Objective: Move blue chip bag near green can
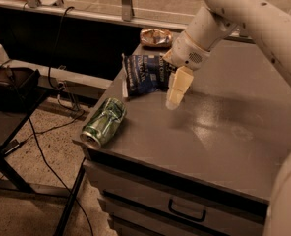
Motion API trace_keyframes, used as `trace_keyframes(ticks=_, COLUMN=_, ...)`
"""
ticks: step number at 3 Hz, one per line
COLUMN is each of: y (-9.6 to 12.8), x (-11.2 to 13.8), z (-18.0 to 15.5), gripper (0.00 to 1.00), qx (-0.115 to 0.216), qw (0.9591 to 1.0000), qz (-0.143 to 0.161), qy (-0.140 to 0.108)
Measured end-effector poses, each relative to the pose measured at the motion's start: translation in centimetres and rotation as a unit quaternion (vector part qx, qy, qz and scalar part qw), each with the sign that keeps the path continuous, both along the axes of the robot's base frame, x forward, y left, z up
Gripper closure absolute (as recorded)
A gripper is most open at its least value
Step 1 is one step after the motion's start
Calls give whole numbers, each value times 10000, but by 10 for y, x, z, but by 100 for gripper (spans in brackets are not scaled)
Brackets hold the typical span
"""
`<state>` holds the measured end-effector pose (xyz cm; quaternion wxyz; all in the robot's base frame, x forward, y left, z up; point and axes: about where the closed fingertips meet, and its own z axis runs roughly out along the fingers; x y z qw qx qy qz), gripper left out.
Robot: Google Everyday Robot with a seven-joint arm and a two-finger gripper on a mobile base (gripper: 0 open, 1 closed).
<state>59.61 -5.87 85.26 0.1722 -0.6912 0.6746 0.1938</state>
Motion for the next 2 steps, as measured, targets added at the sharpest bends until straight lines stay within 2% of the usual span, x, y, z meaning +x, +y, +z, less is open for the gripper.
trace_keyframes(ticks=1, y=5, x=-7, z=-4, gripper=0, qx=30, qw=9990, qz=362, qy=249)
trace_keyframes(ticks=2, y=9, x=-17, z=-1, gripper=0, qx=128, qw=9977, qz=597, qy=304)
